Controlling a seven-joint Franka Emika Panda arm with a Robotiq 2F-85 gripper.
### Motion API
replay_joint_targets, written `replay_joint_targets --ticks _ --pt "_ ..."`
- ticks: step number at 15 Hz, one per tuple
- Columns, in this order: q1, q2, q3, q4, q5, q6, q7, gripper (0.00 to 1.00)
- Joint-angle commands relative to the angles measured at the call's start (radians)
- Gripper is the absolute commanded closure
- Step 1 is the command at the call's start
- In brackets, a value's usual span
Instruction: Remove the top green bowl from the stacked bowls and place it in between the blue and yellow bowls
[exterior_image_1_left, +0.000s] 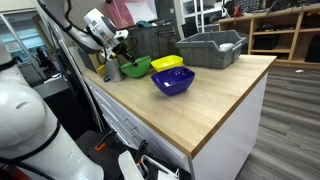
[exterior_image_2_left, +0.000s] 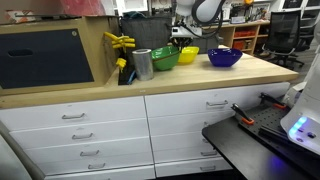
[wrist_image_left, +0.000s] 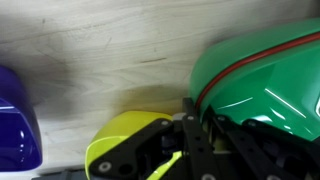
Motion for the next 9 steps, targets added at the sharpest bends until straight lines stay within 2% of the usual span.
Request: replay_joint_targets --ticks 1,6,7,8,9 --pt "-0.009 -0.122 0.001 -0.113 0.065 -0.006 -0.046 0.97" --pt "0.008 -0.211 -0.011 -0.213 0.149 0.02 -0.084 0.97" --pt "0.014 -0.224 -0.013 -0.228 0.177 0.019 -0.1 0.78" --pt "0.019 -0.235 -0.014 -0.241 0.198 0.021 -0.117 0.63" --pt "0.024 -0.244 -0.015 -0.249 0.217 0.02 -0.135 0.57"
